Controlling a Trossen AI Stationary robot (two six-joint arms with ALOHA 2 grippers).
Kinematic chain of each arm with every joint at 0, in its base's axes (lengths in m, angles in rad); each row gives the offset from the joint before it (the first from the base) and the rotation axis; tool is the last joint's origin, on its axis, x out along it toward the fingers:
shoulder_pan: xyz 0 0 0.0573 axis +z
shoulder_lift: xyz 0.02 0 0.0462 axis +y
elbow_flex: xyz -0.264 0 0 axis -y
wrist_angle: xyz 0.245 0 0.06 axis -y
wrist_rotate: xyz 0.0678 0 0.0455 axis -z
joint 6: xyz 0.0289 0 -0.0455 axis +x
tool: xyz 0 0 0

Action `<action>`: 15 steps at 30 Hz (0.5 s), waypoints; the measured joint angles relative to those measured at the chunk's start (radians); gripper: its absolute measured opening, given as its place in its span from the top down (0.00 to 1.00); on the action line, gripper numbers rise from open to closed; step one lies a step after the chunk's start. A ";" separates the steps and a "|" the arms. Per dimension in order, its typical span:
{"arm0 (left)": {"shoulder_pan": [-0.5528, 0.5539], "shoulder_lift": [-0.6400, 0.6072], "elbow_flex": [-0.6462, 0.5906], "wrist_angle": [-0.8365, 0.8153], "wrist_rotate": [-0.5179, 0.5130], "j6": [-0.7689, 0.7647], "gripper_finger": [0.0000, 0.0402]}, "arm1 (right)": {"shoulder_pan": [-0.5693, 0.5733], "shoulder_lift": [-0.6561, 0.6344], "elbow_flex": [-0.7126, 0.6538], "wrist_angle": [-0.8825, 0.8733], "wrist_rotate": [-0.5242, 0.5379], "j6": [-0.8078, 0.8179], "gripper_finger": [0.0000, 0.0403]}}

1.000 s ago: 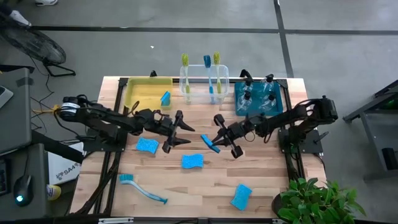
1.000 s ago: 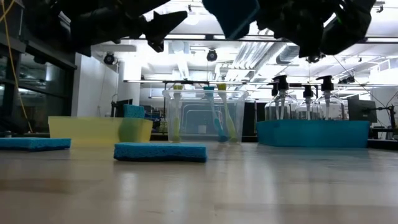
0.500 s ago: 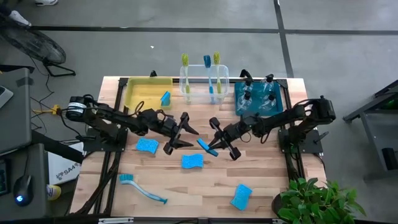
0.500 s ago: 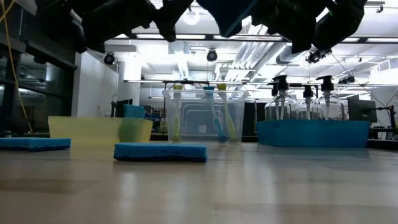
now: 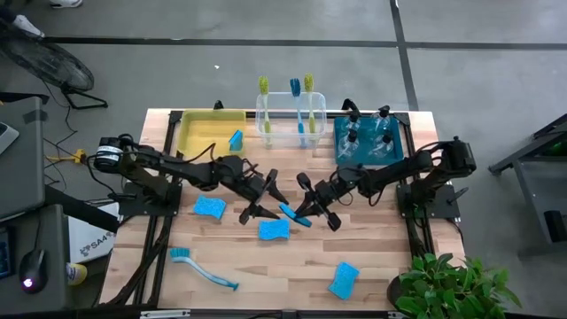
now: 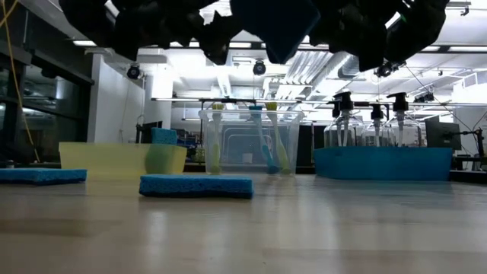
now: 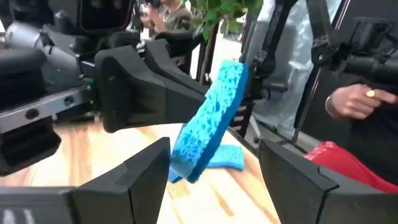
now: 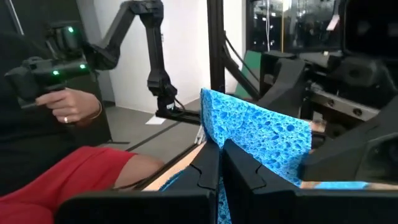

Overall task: Pick & Place Kitchen Sink Supplies
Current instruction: Put the blue sponge into the yellow bin

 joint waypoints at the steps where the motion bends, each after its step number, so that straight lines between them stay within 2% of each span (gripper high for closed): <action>1: 0.000 0.000 0.007 -0.018 0.000 0.004 0.40 | 0.000 0.000 0.000 -0.009 0.000 0.003 1.00; 12: 0.000 0.000 0.048 -0.123 0.001 0.048 0.40 | 0.000 0.000 0.000 -0.058 0.028 0.002 1.00; 15: 0.000 0.000 0.048 -0.130 0.002 0.048 0.44 | 0.000 0.000 0.000 -0.063 0.028 0.000 1.00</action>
